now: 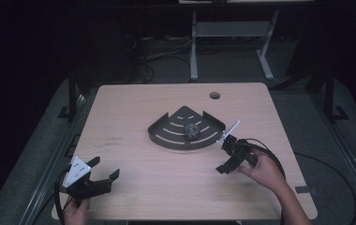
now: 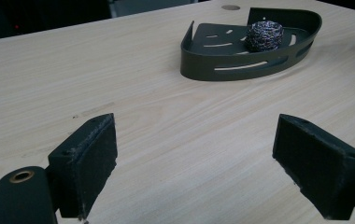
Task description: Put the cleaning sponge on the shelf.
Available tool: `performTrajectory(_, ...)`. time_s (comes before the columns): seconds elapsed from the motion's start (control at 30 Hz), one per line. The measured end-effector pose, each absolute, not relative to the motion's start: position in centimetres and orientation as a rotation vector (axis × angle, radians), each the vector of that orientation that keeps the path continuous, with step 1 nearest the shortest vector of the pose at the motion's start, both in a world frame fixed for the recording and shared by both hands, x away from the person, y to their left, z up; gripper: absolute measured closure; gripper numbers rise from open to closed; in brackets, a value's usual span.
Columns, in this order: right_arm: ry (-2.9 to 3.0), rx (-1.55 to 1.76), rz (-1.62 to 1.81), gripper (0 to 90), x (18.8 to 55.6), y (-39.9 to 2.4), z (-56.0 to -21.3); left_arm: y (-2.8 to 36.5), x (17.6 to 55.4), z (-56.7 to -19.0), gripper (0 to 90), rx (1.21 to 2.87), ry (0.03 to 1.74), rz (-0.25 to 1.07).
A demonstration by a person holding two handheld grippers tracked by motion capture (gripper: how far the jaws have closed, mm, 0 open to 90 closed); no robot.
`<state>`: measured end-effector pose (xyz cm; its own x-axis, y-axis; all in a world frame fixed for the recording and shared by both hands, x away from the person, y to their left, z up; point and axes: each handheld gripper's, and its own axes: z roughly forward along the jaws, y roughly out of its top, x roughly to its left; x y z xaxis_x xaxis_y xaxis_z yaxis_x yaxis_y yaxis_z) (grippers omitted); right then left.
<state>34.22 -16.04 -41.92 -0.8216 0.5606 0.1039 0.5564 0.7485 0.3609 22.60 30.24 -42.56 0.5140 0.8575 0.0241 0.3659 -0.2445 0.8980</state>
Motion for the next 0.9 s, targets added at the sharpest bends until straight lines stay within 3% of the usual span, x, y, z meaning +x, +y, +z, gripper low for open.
performTrajectory(0.9,2.858,0.923,0.717,16.3,29.2,-17.7,-42.7,29.6,22.8,-42.7,13.2,1.820,1.009,0.641)
